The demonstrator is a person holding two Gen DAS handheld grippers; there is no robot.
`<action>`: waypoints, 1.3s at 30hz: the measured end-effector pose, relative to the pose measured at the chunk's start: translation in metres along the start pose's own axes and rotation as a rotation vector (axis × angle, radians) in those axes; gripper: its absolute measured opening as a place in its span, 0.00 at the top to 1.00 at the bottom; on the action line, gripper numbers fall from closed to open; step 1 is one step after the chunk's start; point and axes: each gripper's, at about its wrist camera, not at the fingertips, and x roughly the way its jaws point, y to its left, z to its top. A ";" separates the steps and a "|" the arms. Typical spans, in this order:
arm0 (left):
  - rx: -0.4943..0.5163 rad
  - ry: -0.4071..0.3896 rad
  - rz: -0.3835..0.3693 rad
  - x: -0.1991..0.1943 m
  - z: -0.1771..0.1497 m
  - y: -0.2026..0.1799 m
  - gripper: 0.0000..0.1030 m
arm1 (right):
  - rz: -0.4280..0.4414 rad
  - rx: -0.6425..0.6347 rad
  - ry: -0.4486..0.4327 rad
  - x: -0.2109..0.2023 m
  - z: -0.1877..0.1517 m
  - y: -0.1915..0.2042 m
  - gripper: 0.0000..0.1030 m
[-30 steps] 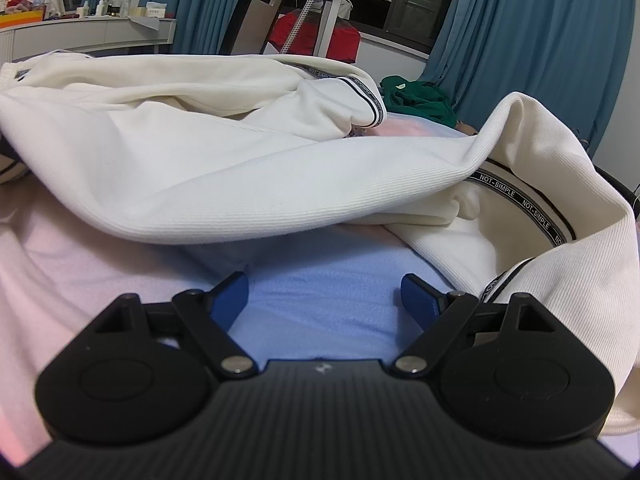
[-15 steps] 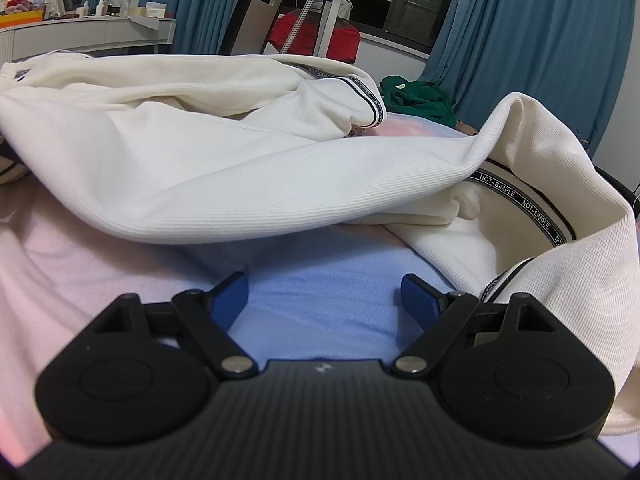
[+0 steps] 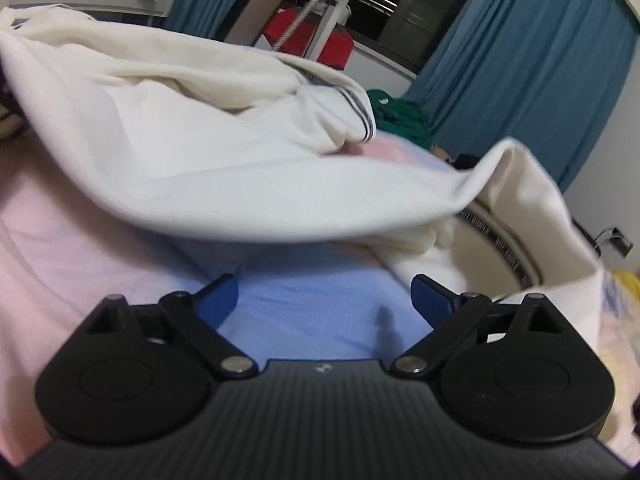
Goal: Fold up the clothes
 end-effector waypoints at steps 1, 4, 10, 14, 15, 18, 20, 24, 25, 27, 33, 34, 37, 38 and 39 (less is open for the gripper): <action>-0.004 -0.001 -0.001 0.000 0.000 0.001 0.76 | 0.028 0.062 0.000 -0.008 0.005 -0.010 0.08; -0.013 -0.003 -0.004 -0.002 0.002 0.002 0.80 | 0.161 0.349 -0.010 -0.037 0.017 -0.054 0.08; 0.039 -0.010 -0.007 -0.015 0.004 -0.003 0.88 | 0.359 0.911 -0.165 -0.067 0.022 -0.152 0.08; 0.023 -0.016 -0.017 -0.038 0.008 0.002 0.88 | 0.469 1.280 -0.110 -0.030 -0.009 -0.196 0.08; 0.020 -0.015 -0.017 -0.044 0.009 0.003 0.88 | 0.473 1.349 -0.096 -0.024 -0.017 -0.200 0.08; 0.016 -0.009 -0.011 -0.059 0.010 0.008 0.88 | 0.482 1.557 -0.050 -0.004 -0.042 -0.214 0.05; -0.019 0.011 -0.005 -0.062 0.010 0.014 0.88 | 0.485 1.695 -0.018 0.009 -0.059 -0.223 0.05; -0.110 0.090 0.013 -0.058 0.007 0.030 0.88 | 0.488 1.972 0.050 0.035 -0.092 -0.241 0.07; -0.131 0.108 0.015 -0.057 0.006 0.034 0.88 | 0.488 2.041 0.068 0.041 -0.100 -0.246 0.08; -0.161 0.133 0.020 -0.056 0.005 0.041 0.88 | 0.484 2.168 0.102 0.053 -0.116 -0.255 0.08; -0.210 0.152 0.019 -0.053 0.004 0.052 0.88 | 0.394 2.119 0.191 0.060 -0.123 -0.263 0.72; -0.209 0.151 0.020 -0.053 0.004 0.051 0.88 | 0.381 2.105 0.205 0.061 -0.123 -0.264 0.77; -0.222 0.149 0.015 -0.054 0.004 0.052 0.88 | 0.329 2.003 0.167 0.058 -0.114 -0.275 0.85; -0.227 0.146 0.011 -0.055 0.004 0.052 0.88 | 0.319 1.958 0.130 0.056 -0.108 -0.279 0.87; -0.232 0.143 0.006 -0.056 0.003 0.053 0.88 | 0.312 1.912 0.088 0.053 -0.101 -0.284 0.88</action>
